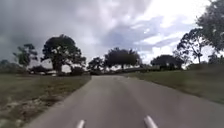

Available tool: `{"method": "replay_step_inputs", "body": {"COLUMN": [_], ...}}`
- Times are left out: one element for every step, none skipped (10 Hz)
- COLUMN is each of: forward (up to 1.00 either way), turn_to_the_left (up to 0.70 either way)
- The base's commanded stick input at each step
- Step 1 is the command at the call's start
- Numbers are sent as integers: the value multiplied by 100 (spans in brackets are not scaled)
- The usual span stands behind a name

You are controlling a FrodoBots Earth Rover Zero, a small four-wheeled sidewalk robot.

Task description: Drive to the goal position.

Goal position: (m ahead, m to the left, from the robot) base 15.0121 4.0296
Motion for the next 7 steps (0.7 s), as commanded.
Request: {"method": "replay_step_inputs", "body": {"forward": [70,70,70,70,70,70,70], "turn_to_the_left": [0,0,0,0,0,0,0]}}
